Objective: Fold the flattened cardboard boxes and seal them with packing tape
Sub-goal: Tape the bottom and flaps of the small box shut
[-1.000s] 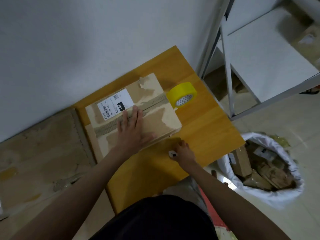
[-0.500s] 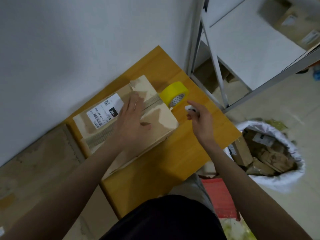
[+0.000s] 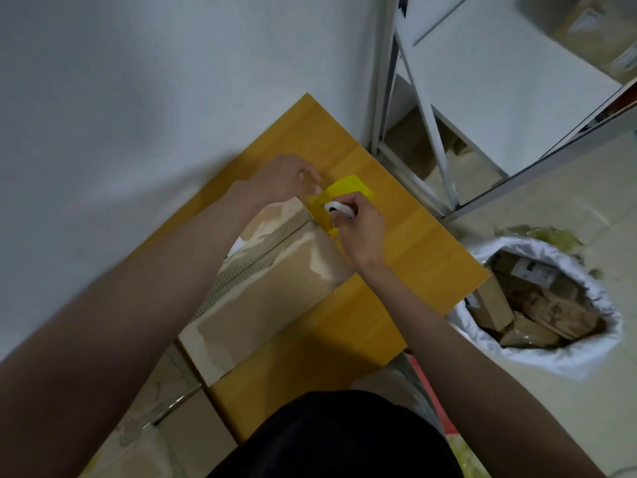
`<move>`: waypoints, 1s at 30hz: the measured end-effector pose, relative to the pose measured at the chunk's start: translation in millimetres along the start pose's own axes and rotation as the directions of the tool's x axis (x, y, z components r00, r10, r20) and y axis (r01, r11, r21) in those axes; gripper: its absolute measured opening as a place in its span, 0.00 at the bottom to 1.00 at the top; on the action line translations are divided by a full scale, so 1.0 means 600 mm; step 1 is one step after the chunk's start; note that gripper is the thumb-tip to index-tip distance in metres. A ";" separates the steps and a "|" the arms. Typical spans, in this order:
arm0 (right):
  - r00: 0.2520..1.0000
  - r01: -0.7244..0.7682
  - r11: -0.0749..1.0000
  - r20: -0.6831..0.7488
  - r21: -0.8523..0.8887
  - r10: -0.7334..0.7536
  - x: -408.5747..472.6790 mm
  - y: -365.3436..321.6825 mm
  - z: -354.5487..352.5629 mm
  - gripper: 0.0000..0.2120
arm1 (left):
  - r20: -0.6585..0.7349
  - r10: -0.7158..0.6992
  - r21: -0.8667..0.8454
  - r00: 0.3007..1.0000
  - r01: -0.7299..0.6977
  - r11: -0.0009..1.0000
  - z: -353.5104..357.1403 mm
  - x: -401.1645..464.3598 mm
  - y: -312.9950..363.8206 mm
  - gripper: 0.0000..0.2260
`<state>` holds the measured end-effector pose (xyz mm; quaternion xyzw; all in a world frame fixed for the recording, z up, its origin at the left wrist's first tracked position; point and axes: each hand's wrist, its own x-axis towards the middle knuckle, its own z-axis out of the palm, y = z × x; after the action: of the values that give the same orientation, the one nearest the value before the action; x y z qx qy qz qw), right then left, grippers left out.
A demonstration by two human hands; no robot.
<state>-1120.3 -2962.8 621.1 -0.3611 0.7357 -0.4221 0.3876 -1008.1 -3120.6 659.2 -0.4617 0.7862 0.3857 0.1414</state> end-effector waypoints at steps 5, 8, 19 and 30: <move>1.000 -0.029 0.999 -0.004 -0.016 0.029 0.003 0.002 0.018 0.05 | 0.118 -0.075 0.144 0.990 0.058 0.988 0.006 0.035 0.011 0.15; 1.000 -0.014 0.999 -0.019 -0.045 0.013 0.003 0.003 0.023 0.05 | 0.166 -0.112 0.230 0.980 0.072 0.971 0.004 0.046 0.018 0.09; 1.000 0.008 0.997 0.025 -0.074 -0.006 0.009 -0.004 0.024 0.08 | 0.402 -0.195 0.410 0.895 0.015 0.912 0.007 0.063 0.051 0.13; 0.953 -0.119 0.902 0.206 -0.416 0.221 -0.022 0.095 -0.049 0.11 | 0.434 -0.165 0.332 0.886 0.012 0.943 -0.002 0.056 0.043 0.18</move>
<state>-1152.1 -2919.9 583.5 -0.4163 0.7806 -0.1790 0.4304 -1047.5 -3134.6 652.9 -0.3648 0.7607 0.3434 0.4127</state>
